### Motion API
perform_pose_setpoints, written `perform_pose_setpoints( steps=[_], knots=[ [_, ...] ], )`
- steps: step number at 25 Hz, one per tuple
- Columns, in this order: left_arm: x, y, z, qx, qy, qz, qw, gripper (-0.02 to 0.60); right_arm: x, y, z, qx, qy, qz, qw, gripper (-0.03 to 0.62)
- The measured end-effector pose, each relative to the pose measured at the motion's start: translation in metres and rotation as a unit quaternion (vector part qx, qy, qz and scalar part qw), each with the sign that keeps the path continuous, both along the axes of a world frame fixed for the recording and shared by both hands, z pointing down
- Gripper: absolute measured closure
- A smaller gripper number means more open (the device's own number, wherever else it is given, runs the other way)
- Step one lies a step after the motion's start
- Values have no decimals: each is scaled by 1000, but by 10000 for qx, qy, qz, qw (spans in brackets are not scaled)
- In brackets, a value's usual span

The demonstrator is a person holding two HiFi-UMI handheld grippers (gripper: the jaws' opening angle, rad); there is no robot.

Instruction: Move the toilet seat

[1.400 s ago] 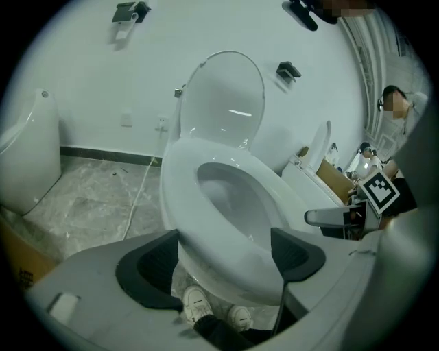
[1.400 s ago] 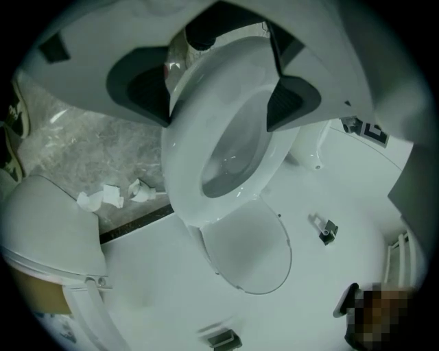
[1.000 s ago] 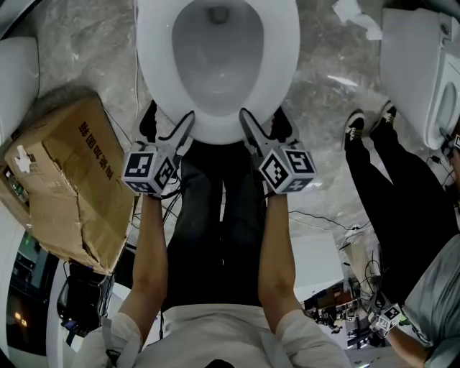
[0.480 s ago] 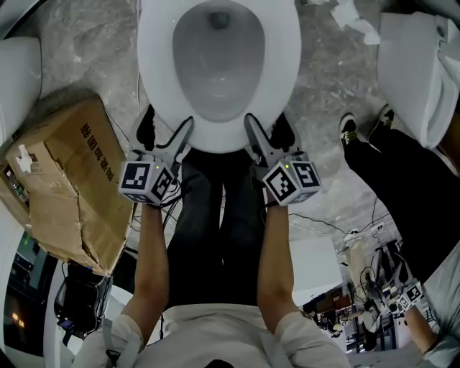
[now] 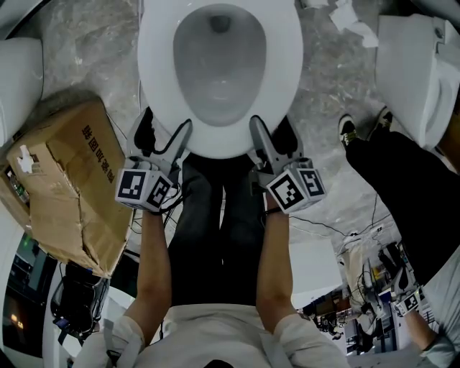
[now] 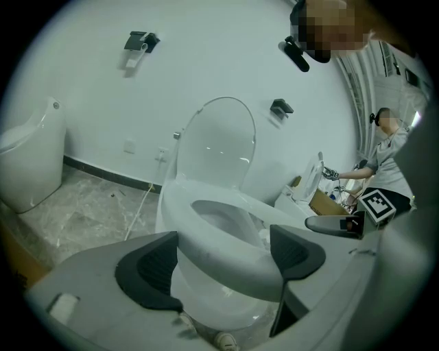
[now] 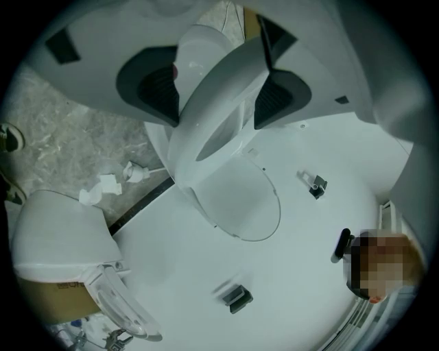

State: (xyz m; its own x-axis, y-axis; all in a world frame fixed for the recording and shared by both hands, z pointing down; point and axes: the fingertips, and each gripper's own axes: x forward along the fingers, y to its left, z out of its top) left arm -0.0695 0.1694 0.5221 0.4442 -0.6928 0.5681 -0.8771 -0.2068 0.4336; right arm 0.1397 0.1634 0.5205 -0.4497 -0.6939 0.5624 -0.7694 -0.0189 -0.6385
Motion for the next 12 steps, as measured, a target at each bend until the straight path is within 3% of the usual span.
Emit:
perform_pose_setpoints(
  steps=[9,12],
  knots=[
    [-3,-12,-29,383,-65,-173,9991,190,2,-10,-19,127,-152,290,9994,290],
    [-6,-12,-43,544,-223,-164,9981,241,3,-12,-25,188,-189,358,9990,298]
  ],
)
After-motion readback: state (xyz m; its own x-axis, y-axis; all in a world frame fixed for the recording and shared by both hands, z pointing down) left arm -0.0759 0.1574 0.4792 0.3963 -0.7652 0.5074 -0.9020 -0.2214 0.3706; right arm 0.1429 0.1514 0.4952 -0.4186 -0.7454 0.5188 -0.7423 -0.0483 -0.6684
